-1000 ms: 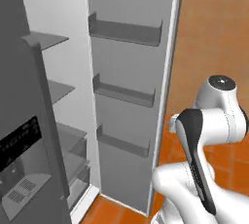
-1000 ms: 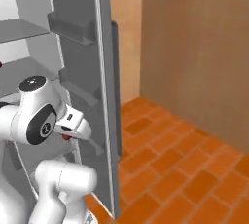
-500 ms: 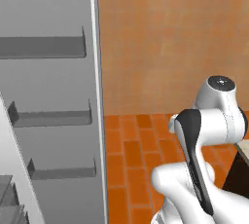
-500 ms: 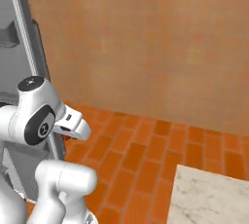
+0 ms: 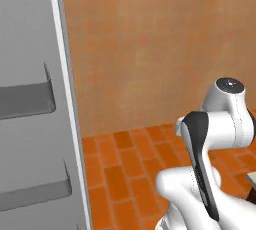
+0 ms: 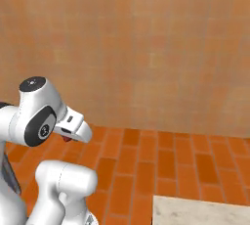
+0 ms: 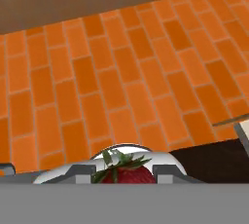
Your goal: Take the strawberry from the fridge and place it on top of the pancake, located on the dining counter.
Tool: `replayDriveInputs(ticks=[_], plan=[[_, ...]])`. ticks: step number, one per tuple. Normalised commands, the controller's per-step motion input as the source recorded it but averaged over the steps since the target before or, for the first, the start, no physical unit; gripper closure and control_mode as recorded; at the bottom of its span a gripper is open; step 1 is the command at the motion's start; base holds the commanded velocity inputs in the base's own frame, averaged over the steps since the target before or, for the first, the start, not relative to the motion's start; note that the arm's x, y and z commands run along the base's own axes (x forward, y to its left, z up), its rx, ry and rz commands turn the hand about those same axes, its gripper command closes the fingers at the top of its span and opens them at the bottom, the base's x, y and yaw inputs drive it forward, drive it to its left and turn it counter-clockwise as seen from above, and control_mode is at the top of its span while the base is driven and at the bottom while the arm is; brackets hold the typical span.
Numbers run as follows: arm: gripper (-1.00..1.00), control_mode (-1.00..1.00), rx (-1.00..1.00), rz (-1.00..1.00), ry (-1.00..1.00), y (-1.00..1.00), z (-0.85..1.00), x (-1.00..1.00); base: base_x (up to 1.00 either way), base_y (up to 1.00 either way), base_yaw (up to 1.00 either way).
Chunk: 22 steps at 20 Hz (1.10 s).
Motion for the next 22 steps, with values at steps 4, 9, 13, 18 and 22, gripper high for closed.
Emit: replayDriveInputs(ticks=[4, 9, 13, 18, 22], plan=[[1.0, 1.0, 0.0, 0.0, 0.0, 0.0, 0.0, 0.0, 1.0, -0.27, 0.0], [1.0, 1.0, 0.0, 0.0, 0.0, 0.0, 0.0, 0.0, 0.97, -0.5, -0.01], [1.0, 1.0, 0.0, 0.0, 0.0, 0.0, 0.0, 0.0, 0.94, -0.59, -0.03], [1.0, 1.0, 0.0, 0.0, 0.0, 0.0, 0.0, 0.0, 0.87, -0.64, -0.28], [1.0, 1.0, 0.0, 0.0, 0.0, 0.0, 0.0, 0.0, 0.8, -0.49, -0.58]])
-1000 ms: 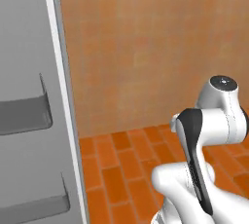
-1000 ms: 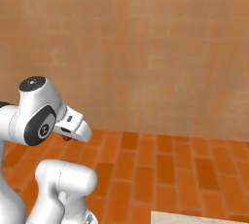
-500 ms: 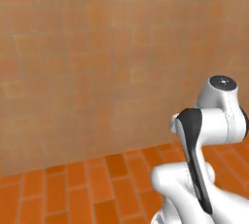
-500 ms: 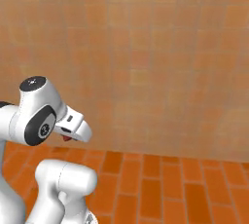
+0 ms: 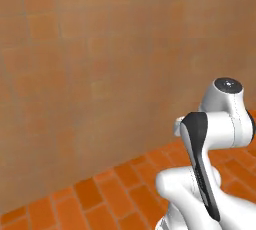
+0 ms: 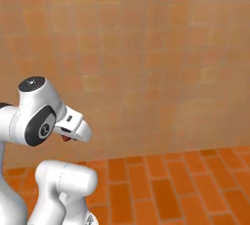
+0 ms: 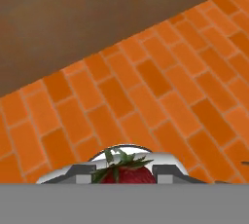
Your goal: Take the strawberry from the fridge and place it on top of the pancake, located on the dining counter.
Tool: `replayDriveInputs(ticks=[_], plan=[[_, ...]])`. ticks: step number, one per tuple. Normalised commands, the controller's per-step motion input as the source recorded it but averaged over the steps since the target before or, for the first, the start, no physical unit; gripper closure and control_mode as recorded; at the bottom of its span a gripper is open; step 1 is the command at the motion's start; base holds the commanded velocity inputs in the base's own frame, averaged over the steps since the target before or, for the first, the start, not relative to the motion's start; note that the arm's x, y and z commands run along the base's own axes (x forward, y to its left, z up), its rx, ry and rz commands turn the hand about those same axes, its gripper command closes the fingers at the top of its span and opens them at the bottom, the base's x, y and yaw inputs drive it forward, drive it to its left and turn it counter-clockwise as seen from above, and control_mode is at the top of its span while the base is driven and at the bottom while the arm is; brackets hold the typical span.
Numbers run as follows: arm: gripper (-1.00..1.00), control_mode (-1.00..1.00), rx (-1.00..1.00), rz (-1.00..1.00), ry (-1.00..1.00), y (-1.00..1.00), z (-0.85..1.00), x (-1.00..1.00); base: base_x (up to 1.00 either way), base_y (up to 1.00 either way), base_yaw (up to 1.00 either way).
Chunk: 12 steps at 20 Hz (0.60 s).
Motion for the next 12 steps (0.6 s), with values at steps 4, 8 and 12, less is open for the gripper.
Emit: replayDriveInputs(ticks=[4, 8, 12], plan=[[1.0, 1.0, 0.0, 0.0, 0.0, 0.0, 0.0, 0.0, 0.81, -0.33, -0.6], [1.0, 1.0, 0.0, 0.0, 0.0, 0.0, 0.0, 0.0, 0.86, -0.05, -0.62], [1.0, 1.0, 0.0, 0.0, 0.0, 0.0, 0.0, 0.0, 0.87, 0.0, -0.64]])
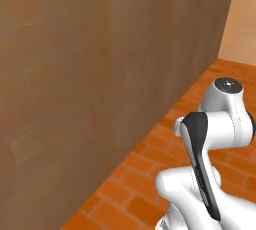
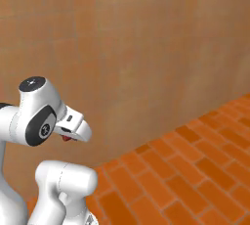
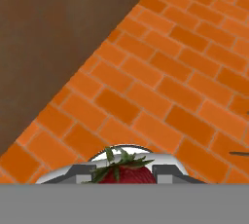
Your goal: Take the strawberry from the fridge and place it on top of the pancake, located on the dining counter.
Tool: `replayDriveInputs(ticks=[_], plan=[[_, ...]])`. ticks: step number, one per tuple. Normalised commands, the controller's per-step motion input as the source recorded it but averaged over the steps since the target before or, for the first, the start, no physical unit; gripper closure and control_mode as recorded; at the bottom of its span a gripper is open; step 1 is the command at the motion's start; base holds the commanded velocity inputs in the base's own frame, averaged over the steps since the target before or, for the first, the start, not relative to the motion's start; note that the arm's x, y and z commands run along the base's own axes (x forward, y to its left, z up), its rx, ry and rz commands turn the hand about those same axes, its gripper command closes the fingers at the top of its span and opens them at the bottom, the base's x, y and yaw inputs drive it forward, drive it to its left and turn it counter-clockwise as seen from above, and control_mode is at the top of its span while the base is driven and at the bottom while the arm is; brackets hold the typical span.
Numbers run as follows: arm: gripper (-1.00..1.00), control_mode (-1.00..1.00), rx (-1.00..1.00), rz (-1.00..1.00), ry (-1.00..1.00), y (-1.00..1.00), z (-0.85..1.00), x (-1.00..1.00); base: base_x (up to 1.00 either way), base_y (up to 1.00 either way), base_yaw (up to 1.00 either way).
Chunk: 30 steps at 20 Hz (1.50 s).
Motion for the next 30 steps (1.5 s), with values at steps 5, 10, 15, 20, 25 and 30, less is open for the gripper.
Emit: replayDriveInputs(ticks=[5, 10, 15, 20, 25, 30], plan=[[1.0, 1.0, 0.0, 0.0, 0.0, 0.0, 0.0, 0.0, 0.67, 0.0, -0.73], [1.0, 1.0, 0.0, 0.0, 0.0, 0.0, 0.0, 0.0, 0.27, 0.0, -0.86], [1.0, 1.0, 0.0, 0.0, 0.0, 0.0, 0.0, 0.0, 0.3, 0.0, -0.84], [1.0, 1.0, 0.0, 0.0, 0.0, 0.0, 0.0, 0.0, 0.39, 0.0, -0.74], [1.0, 1.0, 0.0, 0.0, 0.0, 0.0, 0.0, 0.0, 0.3, 0.03, -0.72], [1.0, 1.0, 0.0, 0.0, 0.0, 0.0, 0.0, 0.0, 0.57, 0.19, -0.81]])
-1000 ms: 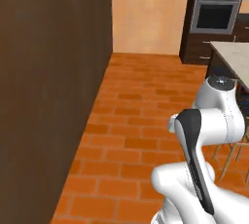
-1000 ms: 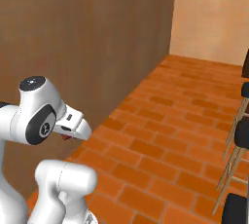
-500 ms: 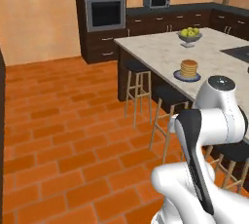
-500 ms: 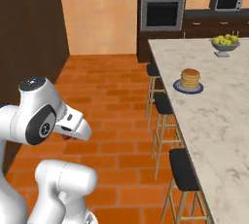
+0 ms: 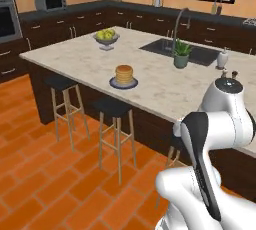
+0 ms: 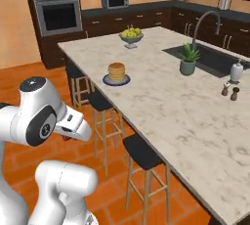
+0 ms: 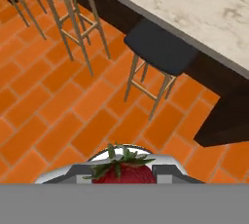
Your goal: Take the strawberry from the fridge and place it on top of the pancake, located on the dining counter.
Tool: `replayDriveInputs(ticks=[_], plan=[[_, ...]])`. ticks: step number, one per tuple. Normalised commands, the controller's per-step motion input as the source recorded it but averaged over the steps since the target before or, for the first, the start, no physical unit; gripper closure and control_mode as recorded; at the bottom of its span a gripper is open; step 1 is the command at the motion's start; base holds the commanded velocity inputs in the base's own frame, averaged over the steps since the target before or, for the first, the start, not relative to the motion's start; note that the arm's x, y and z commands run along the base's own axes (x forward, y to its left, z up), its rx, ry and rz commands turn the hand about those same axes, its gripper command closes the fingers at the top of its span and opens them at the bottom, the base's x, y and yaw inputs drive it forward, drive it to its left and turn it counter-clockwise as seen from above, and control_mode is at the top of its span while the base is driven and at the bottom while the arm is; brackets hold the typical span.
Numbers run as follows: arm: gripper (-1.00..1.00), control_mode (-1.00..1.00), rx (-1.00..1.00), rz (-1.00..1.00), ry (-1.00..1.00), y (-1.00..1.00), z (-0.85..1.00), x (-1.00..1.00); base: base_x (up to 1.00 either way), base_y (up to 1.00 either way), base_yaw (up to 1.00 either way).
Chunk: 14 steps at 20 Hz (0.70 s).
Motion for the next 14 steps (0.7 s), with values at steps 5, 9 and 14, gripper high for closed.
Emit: replayDriveInputs(ticks=[5, 9, 14], plan=[[1.0, 1.0, 0.0, 0.0, 0.0, 0.0, 0.0, 0.0, 0.44, 0.19, -0.83], [1.0, 1.0, 0.0, 0.0, 0.0, 0.0, 0.0, 0.0, 0.29, 0.38, -0.72], [1.0, 1.0, 0.0, 0.0, 0.0, 0.0, 0.0, 0.0, 0.63, 0.86, -0.49]])
